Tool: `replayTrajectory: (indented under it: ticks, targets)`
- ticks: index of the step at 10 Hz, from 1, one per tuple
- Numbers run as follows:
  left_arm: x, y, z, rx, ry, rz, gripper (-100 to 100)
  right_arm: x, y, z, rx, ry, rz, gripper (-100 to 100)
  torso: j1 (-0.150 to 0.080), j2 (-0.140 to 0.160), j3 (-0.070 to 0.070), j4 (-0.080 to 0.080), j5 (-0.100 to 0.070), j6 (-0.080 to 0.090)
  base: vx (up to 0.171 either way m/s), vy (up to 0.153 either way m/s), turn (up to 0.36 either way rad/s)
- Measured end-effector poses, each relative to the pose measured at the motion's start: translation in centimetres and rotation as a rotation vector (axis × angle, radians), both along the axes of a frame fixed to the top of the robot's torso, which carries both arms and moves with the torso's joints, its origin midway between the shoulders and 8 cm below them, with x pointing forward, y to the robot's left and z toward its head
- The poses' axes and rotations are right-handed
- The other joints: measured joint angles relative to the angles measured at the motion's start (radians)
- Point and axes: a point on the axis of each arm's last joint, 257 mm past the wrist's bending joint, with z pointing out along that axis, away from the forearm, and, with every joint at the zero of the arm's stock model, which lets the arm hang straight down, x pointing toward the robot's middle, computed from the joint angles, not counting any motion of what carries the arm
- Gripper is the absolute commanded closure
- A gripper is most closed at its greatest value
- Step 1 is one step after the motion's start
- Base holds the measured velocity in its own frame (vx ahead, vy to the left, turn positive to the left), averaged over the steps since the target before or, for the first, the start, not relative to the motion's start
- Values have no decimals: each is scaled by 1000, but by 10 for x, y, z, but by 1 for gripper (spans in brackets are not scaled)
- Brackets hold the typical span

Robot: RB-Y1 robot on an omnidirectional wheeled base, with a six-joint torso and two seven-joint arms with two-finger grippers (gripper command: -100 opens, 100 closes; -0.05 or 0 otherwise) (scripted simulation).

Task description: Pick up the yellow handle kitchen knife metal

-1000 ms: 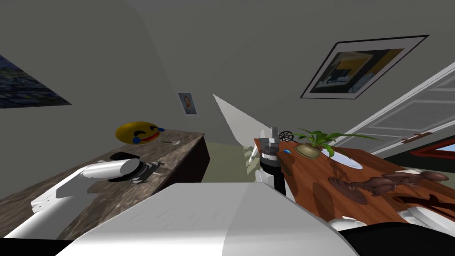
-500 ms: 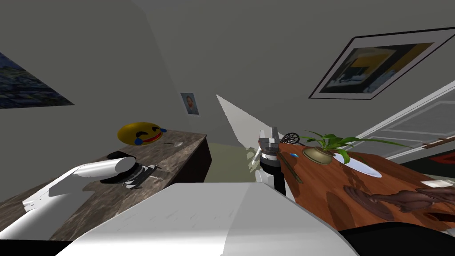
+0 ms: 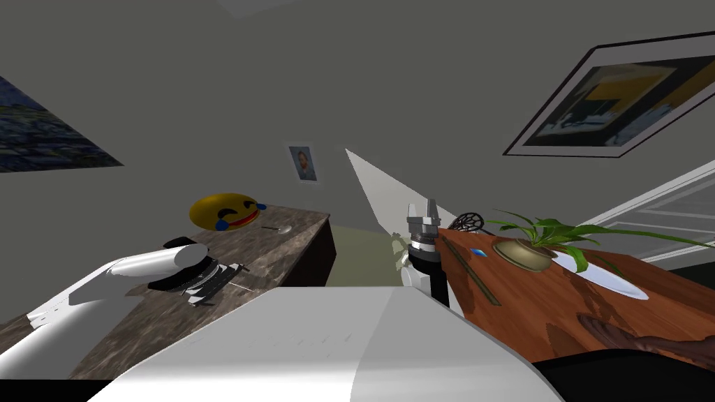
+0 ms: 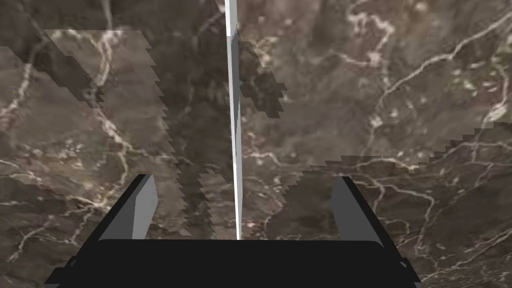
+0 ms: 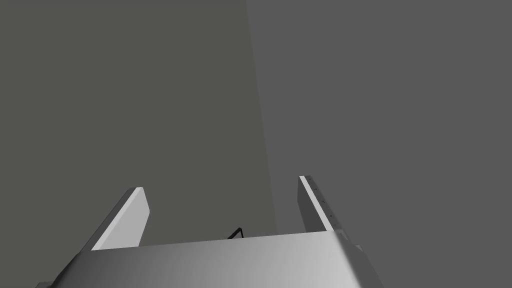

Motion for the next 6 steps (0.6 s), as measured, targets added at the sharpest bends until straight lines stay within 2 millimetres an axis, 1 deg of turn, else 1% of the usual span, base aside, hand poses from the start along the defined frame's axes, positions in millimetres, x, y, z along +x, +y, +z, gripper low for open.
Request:
replayTrajectory:
  ticks: [1, 2, 3, 5, 6]
  targets:
    - [-5, -1, -1, -18, 18, 3, -100, 0, 0, 0, 0, 0, 0, 0, 0, 0, 0, 0, 0, 0, 44, 41, 6]
    - [-6, -1, -1, -21, 22, 3, 0, 0, 0, 0, 0, 0, 0, 0, -2, 3, 2, 1, 0, 0, 8, 7, -4]
    - [-6, -1, -1, -20, 22, 3, -100, 0, 0, 0, 0, 0, 0, 0, -4, 5, 3, 1, -1, 0, -7, 8, -49]
    - [-8, -2, -15, -19, 24, 12, -100, 0, 0, 0, 0, 0, 0, 0, -5, 8, 5, 2, -1, 0, -14, 9, -38]
    - [-8, -2, -16, -18, 22, 13, 100, 0, 0, 0, 0, 0, 0, 0, -5, 8, 5, 2, -1, 0, 0, 0, 0]
